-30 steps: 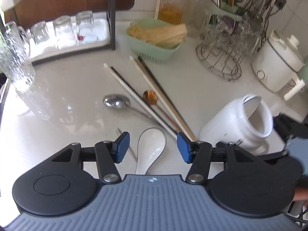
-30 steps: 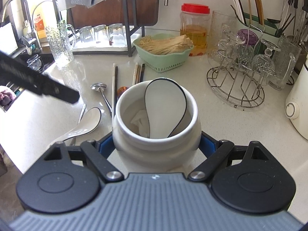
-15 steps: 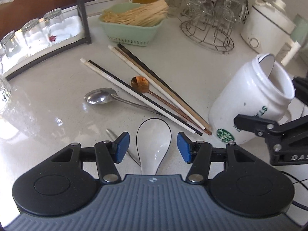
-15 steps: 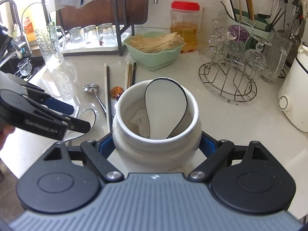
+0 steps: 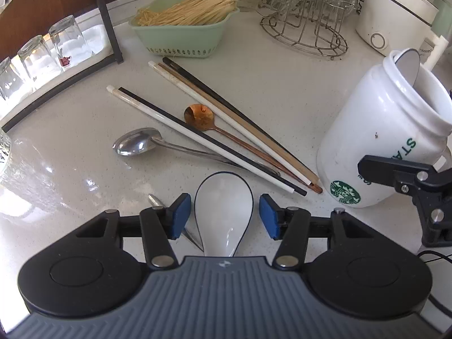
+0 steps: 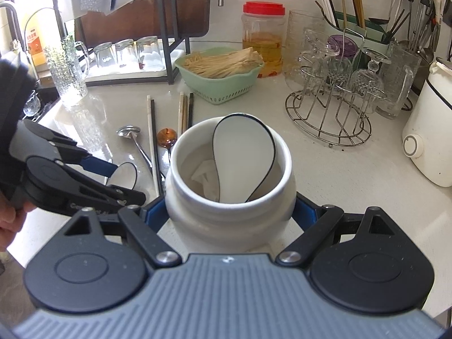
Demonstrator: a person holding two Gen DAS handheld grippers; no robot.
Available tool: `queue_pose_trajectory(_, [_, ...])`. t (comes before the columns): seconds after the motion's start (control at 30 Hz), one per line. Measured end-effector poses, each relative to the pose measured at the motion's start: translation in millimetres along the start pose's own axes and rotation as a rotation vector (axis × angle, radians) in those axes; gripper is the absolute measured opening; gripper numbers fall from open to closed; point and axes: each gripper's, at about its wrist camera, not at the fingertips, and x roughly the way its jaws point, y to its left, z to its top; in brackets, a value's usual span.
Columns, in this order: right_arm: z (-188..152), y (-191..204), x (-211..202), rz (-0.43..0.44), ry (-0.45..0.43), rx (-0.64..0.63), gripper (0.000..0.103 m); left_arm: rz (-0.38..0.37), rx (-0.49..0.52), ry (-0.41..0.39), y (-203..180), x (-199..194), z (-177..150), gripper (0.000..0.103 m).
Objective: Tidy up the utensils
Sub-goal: 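Return the left tool to the counter and grasp a second white ceramic spoon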
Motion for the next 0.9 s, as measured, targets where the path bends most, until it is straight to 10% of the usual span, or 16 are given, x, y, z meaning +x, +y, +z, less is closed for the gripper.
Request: queue_pose_trajectory(0.9, [-1.8, -1.7, -1.0, 0.019, -0.013, -0.026, 0.091, -0.014, -0.172, -0.101, -0.6, -56.2, 15.4, 0.049])
